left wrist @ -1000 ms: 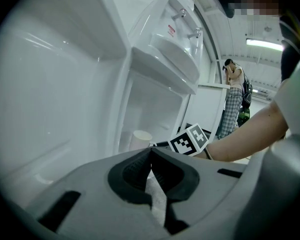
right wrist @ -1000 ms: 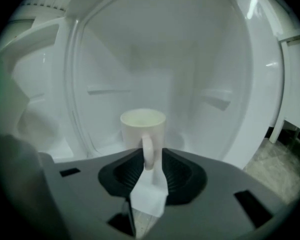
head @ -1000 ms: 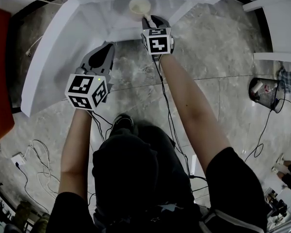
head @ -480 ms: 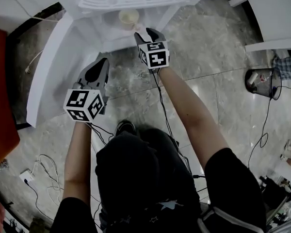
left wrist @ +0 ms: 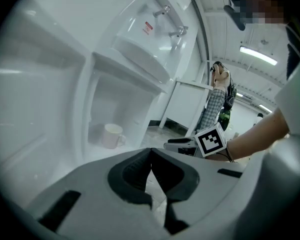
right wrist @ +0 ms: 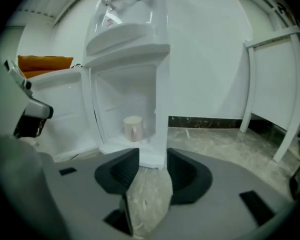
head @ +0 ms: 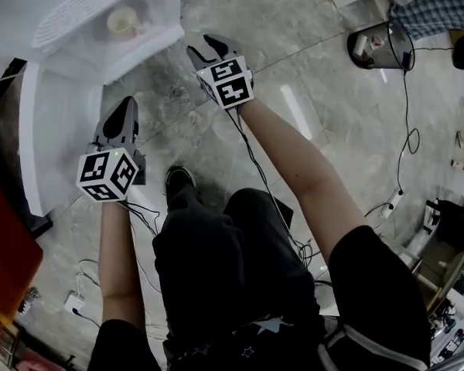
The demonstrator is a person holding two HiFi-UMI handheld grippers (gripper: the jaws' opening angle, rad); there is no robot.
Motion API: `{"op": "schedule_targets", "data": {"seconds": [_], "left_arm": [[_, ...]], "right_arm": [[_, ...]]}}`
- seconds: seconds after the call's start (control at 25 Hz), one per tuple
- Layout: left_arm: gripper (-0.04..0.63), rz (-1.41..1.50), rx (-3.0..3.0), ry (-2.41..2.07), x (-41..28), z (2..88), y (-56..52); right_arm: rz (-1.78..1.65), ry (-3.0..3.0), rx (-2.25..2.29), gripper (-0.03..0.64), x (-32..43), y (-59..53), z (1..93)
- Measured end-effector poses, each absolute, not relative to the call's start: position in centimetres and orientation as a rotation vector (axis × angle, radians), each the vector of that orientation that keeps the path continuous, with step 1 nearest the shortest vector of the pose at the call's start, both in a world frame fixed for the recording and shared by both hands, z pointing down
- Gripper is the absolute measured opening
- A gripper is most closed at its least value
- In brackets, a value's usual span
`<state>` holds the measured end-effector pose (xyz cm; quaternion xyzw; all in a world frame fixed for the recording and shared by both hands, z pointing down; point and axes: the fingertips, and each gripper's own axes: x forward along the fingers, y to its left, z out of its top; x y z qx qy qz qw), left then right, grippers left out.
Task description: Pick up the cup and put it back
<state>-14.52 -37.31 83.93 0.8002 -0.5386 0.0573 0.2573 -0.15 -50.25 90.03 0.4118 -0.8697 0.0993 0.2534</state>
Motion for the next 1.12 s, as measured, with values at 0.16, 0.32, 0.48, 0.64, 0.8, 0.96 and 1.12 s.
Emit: {"op": "schedule_targets", "data": {"seconds": [0.16, 0.32, 0.48, 0.64, 0.8, 0.96, 1.12], "left_arm": [[0.009, 0.200, 2.173, -1.436, -12.5, 78.3, -34.8], [0.009, 0.236, 2.140, -1.438, -10.7, 72.5, -30.1], [0.009, 0.275, 2.109, -1.447, -8.9, 65.8, -23.7], [0.009, 0.286, 2.054, -1.488, -7.2, 59.1, -17.1], [0.009, 0.229, 1.980, -1.534, -5.2, 53.1, -11.7], [0.009, 0.188, 1.972, -1.562, -3.6, 47.8, -9.8], [0.009, 0.139, 2.000, -1.575, -2.8, 42.6, -8.9]], "right_arm": [[0.289, -2.346, 1.165, 0.169, 3.6, -46.9, 84.4], [0.296, -2.322, 1.089, 0.170, 5.9, -39.7, 79.8], [0.290, -2.338, 1.021, 0.170, 6.6, -32.9, 73.2], [0.247, -2.383, 0.966, 0.169, 7.1, -26.7, 65.1], [0.175, -2.433, 0.895, 0.169, 8.3, -21.3, 57.0], [0.212, -2.452, 0.931, 0.162, 11.1, -18.2, 51.7], [0.270, -2.416, 1.008, 0.132, 14.0, -15.5, 48.0]]}}
